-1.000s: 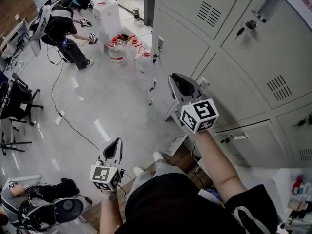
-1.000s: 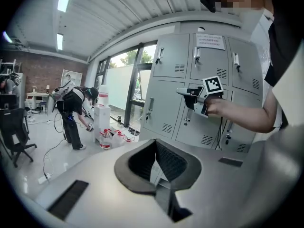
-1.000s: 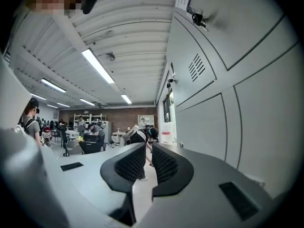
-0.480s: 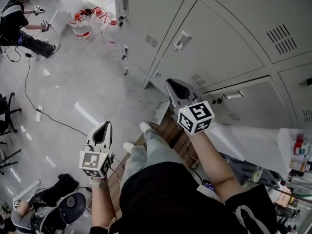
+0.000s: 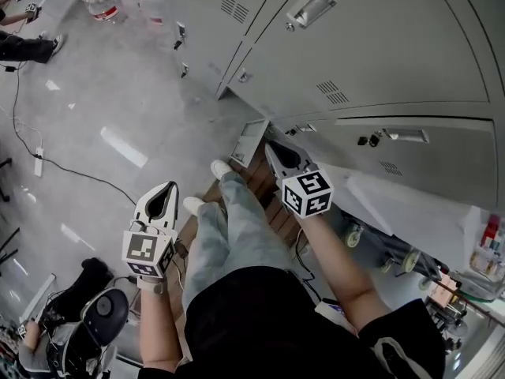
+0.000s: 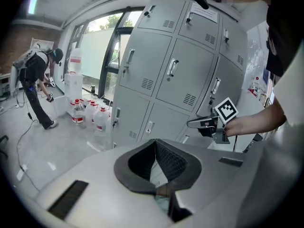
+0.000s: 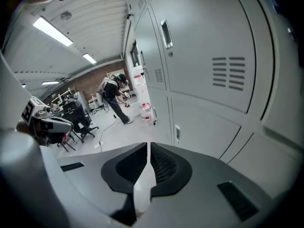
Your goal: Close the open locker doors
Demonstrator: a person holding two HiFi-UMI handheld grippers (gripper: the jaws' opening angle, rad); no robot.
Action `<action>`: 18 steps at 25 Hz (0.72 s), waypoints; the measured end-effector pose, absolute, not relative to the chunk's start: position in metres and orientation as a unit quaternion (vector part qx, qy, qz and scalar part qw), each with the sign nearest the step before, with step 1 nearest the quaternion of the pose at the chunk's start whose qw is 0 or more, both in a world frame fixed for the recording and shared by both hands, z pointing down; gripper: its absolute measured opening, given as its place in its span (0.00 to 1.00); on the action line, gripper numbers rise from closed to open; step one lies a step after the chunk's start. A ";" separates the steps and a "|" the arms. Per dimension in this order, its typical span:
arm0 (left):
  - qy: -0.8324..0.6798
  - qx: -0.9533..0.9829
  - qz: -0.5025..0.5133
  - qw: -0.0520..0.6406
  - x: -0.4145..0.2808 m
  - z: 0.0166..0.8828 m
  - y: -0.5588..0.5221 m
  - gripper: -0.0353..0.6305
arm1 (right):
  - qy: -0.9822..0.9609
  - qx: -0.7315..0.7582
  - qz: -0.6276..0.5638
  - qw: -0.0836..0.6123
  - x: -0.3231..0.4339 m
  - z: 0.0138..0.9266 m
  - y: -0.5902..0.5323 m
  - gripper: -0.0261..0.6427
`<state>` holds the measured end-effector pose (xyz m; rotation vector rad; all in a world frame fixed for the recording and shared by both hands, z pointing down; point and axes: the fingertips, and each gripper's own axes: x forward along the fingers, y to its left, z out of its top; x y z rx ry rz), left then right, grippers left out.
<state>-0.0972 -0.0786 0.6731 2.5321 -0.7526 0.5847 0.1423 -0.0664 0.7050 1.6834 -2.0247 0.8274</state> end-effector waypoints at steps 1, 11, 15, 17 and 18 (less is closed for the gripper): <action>-0.273 0.911 0.215 0.222 -0.098 0.685 -0.078 0.08 | -0.715 0.597 0.306 0.196 0.144 0.724 -0.061 0.11; -0.256 0.887 0.261 0.283 -0.092 0.807 -0.049 0.08 | -0.665 0.580 0.389 0.264 0.154 0.889 -0.003 0.11; -0.253 0.878 0.273 0.300 -0.085 0.854 -0.041 0.08 | -0.645 0.578 0.420 0.272 0.162 0.948 0.008 0.11; -0.250 0.874 0.285 0.305 -0.081 0.879 -0.037 0.09 | -0.637 0.579 0.427 0.277 0.166 0.976 0.010 0.13; -0.248 0.871 0.290 0.308 -0.079 0.892 -0.035 0.09 | -0.633 0.579 0.431 0.281 0.168 0.991 0.011 0.15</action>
